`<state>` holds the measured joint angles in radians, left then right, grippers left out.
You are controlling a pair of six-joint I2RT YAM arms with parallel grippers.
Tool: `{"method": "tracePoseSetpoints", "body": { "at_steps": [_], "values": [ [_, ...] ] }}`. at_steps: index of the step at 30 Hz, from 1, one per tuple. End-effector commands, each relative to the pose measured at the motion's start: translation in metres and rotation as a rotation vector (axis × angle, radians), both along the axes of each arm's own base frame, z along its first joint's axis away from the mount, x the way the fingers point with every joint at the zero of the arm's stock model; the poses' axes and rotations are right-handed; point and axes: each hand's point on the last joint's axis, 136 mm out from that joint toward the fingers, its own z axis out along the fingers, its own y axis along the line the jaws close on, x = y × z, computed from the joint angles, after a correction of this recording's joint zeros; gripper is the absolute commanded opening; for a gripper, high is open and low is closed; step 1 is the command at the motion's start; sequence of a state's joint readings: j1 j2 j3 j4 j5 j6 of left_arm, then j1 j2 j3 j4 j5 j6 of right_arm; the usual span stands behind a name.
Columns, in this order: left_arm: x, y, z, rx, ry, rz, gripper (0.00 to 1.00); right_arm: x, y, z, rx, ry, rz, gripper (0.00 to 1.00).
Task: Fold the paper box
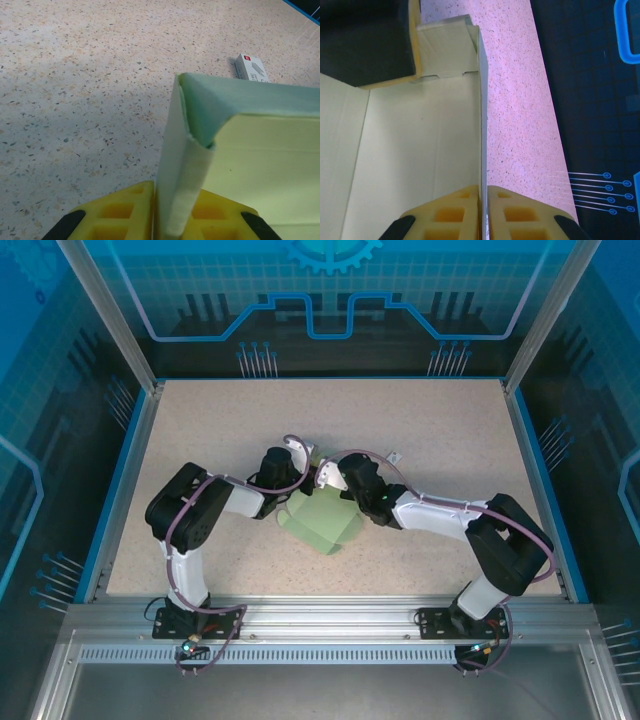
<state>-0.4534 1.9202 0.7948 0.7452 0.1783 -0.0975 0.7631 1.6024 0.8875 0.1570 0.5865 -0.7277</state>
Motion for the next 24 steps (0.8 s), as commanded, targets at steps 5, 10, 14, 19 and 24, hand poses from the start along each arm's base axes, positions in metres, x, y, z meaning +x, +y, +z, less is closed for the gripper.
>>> {"method": "tracePoseSetpoints", "body": {
  "at_steps": [5,10,14,19,24],
  "values": [
    [-0.008,0.004,0.007,0.033,-0.015,0.007,0.14,-0.002,-0.002,0.022,0.095,0.014,-0.032,0.27],
    [-0.011,0.009,0.01,0.051,-0.006,0.041,0.14,-0.007,-0.001,0.036,0.165,0.023,-0.046,0.4],
    [-0.011,0.022,0.01,0.066,0.015,0.113,0.13,-0.013,-0.002,0.049,0.244,0.057,-0.06,0.48],
    [-0.016,0.037,0.014,0.07,0.056,0.199,0.13,-0.031,-0.006,0.069,0.364,0.131,-0.097,0.54],
    [-0.023,0.048,0.021,0.075,0.094,0.249,0.13,-0.045,-0.02,0.082,0.48,0.249,-0.229,0.58]
  ]
}}
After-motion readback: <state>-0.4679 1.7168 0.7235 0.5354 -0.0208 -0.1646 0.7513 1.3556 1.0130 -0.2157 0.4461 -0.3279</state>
